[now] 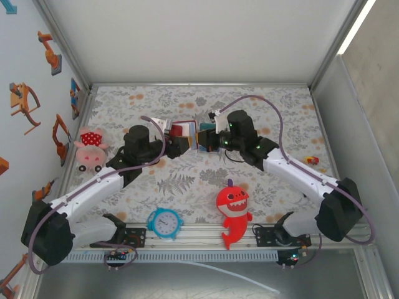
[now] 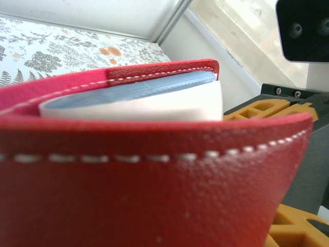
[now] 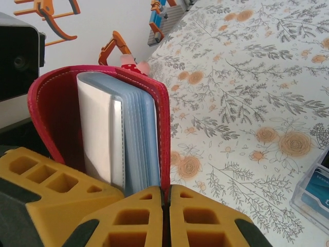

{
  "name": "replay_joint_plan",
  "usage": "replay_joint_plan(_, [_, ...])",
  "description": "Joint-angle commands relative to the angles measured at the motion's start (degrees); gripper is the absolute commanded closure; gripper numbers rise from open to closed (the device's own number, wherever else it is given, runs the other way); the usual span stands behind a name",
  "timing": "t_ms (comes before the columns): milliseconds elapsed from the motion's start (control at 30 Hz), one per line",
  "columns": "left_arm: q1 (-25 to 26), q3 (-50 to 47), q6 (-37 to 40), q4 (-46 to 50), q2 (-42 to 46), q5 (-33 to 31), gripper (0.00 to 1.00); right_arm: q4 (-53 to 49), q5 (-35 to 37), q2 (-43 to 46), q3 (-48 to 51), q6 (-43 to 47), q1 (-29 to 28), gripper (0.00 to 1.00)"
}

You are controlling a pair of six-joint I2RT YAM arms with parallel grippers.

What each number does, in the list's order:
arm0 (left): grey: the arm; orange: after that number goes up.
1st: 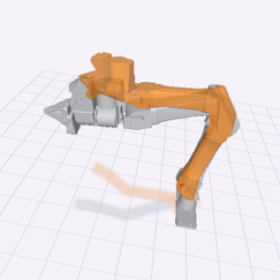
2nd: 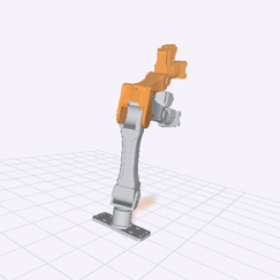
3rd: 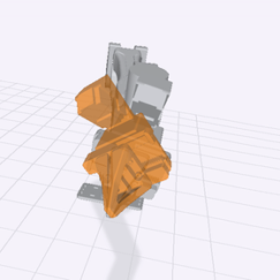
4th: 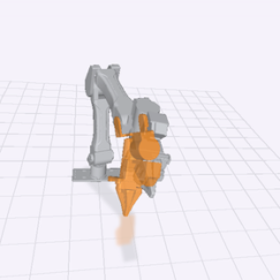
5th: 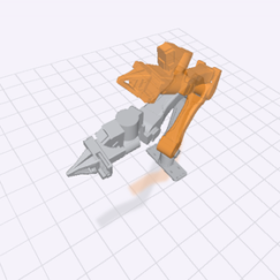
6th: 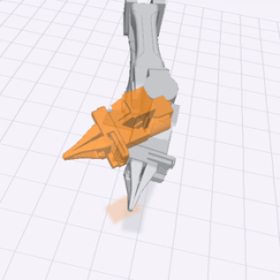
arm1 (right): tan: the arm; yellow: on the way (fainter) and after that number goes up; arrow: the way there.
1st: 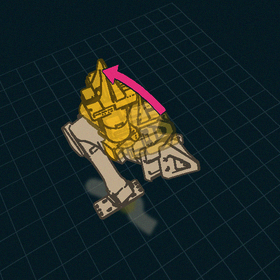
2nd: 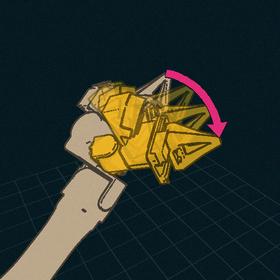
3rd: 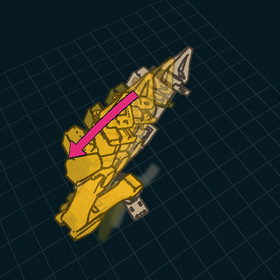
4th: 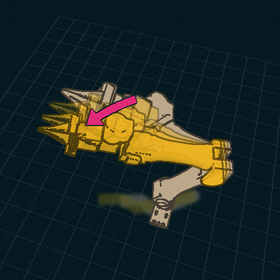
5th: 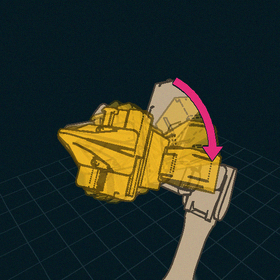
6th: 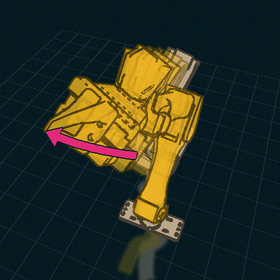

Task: Take the credit cards out of the card holder

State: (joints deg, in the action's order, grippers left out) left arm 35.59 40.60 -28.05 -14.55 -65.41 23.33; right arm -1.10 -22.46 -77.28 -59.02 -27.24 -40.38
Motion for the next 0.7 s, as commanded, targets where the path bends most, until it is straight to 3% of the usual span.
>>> replay_joint_plan(0, [0.18, 1.05, 0.88, 0.04, 1.56, -0.59, 0.52, 1.11, 1.35, 2.2, -1.36, -0.77, -0.4, 1.0])
replay_joint_plan(200, [0.21, 0.89, 1.14, 1.24, 2.43, -1.42, 0.53, 0.16, 3.27, 3.89, -0.82, 0.06, -0.4, 1.0])
replay_joint_plan(400, [0.23, 0.45, 1.23, 2.02, 3.36, -2.77, 0.45, 0.08, 3.62, 5.44, -0.3, 0.5, -0.4, 1.0])
replay_joint_plan(667, [0.21, 0.54, 0.69, 0.11, 3.19, -0.44, 0.64, 3.78, -4.77, 4.36, -0.3, -0.04, -0.4, 1.0])
